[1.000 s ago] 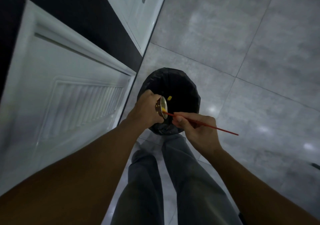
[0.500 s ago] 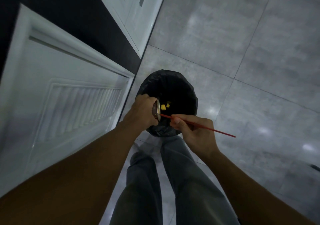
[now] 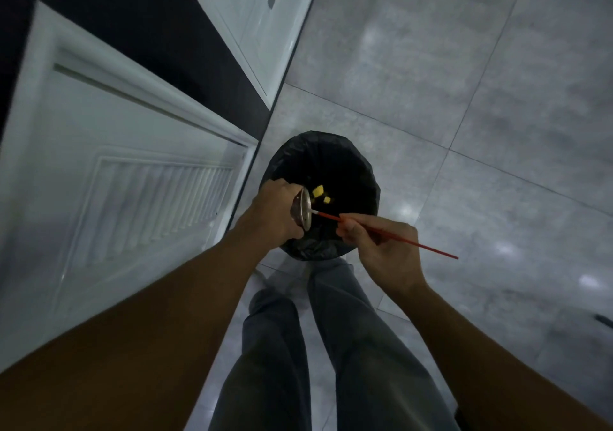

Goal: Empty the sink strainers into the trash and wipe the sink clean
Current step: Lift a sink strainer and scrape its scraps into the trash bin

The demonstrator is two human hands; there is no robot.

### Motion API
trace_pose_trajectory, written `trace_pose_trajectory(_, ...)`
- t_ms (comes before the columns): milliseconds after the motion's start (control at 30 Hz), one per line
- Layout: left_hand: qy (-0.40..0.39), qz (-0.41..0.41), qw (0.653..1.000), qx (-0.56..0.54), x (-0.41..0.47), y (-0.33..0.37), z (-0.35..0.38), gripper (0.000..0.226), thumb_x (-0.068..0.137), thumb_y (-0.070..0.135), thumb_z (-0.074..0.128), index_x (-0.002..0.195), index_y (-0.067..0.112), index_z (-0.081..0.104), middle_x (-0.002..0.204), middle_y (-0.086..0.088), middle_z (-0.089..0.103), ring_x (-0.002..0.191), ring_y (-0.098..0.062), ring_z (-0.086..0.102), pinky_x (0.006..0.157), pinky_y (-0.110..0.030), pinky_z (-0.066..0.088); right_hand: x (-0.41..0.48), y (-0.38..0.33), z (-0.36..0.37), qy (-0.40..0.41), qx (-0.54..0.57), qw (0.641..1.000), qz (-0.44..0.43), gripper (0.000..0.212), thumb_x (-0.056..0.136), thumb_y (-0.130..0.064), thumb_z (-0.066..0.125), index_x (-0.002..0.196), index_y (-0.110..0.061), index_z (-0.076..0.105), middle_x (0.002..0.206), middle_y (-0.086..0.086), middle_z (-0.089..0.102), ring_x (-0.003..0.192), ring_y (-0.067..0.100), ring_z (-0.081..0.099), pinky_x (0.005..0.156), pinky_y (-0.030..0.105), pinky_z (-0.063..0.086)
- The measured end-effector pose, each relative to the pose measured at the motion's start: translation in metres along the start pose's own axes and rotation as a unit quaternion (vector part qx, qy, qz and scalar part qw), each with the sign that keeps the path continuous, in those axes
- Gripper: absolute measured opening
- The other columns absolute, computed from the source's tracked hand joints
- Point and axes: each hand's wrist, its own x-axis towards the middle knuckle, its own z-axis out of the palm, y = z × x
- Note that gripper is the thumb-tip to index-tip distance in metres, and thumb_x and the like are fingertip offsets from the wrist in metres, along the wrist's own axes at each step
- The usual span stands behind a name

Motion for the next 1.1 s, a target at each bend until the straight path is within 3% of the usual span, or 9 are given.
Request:
trace_pose_trajectory(133,0.004,0.019,1.0,0.007,0.002,0.006,0.004,0.065,0.068,0.019,0.086,0.128,0.013,0.061,0.123,-0.009,0.06,0.115,-0.026,0.056,0.098,-0.042,0.052,0.002,-0.005,0.012,-0.028,-0.01,1.0,-0.006,0.015,0.093,-0.036,0.065,0.106,-0.039,0.072,0.093,-0.015,0.077,0.088,0.001,0.074,0.078,0.024,0.062)
trace_pose_trajectory(267,0.005,0.019,1.0,-0.014,0.002,0.006,0.005,0.068,0.066,0.017,0.087,0.129,0.013,0.061,0.123,-0.009,0.062,0.114,-0.026,0.058,0.098,-0.044,0.053,0.007,-0.003,0.016,-0.005,-0.02,1.0,0.004,0.015,0.095,-0.032,0.065,0.106,-0.039,0.073,0.094,-0.014,0.077,0.09,0.001,0.074,0.082,0.026,0.062)
trace_pose_trajectory(433,0.007,0.011,0.998,-0.06,0.001,0.002,0.0,0.076,0.065,0.016,0.089,0.135,0.016,0.058,0.125,-0.006,0.064,0.114,-0.024,0.061,0.097,-0.044,0.056,0.006,-0.002,0.004,0.038,-0.046,0.998,-0.001,0.016,0.095,-0.024,0.068,0.109,-0.025,0.076,0.094,-0.012,0.076,0.089,-0.002,0.073,0.083,0.016,0.059)
trace_pose_trajectory(567,-0.002,0.008,0.998,-0.054,0.003,0.006,0.001,0.076,0.065,0.018,0.089,0.135,0.016,0.058,0.125,-0.006,0.064,0.115,-0.024,0.061,0.098,-0.042,0.055,0.003,-0.008,0.003,-0.004,-0.056,0.997,-0.049,0.019,0.096,-0.03,0.064,0.107,-0.022,0.077,0.092,-0.009,0.077,0.084,0.001,0.073,0.075,0.015,0.059)
trace_pose_trajectory(667,-0.012,0.017,0.999,-0.04,0.004,0.009,0.003,0.067,0.066,0.021,0.088,0.128,0.017,0.063,0.119,-0.006,0.065,0.109,-0.024,0.062,0.097,-0.042,0.056,0.005,-0.009,0.011,0.007,-0.063,0.997,-0.045,0.02,0.095,-0.029,0.066,0.108,-0.018,0.078,0.096,-0.01,0.076,0.085,-0.001,0.073,0.077,0.014,0.059)
trace_pose_trajectory(867,-0.009,0.018,1.0,-0.01,0.002,0.003,0.005,0.065,0.069,0.024,0.087,0.128,0.017,0.061,0.121,-0.007,0.058,0.112,-0.026,0.057,0.099,-0.043,0.053,0.009,-0.004,0.013,0.037,-0.057,0.998,-0.014,0.016,0.096,-0.025,0.066,0.108,-0.021,0.077,0.093,-0.006,0.078,0.087,0.004,0.074,0.081,0.027,0.063)
trace_pose_trajectory(1100,-0.01,0.005,1.0,0.019,0.003,-0.004,0.006,0.075,0.069,0.023,0.087,0.136,0.013,0.055,0.128,-0.011,0.052,0.122,-0.028,0.049,0.1,-0.044,0.05,0.008,0.001,-0.001,0.048,-0.031,0.998,-0.01,0.016,0.095,-0.027,0.068,0.108,-0.022,0.076,0.092,-0.009,0.078,0.086,0.003,0.075,0.08,0.027,0.063)
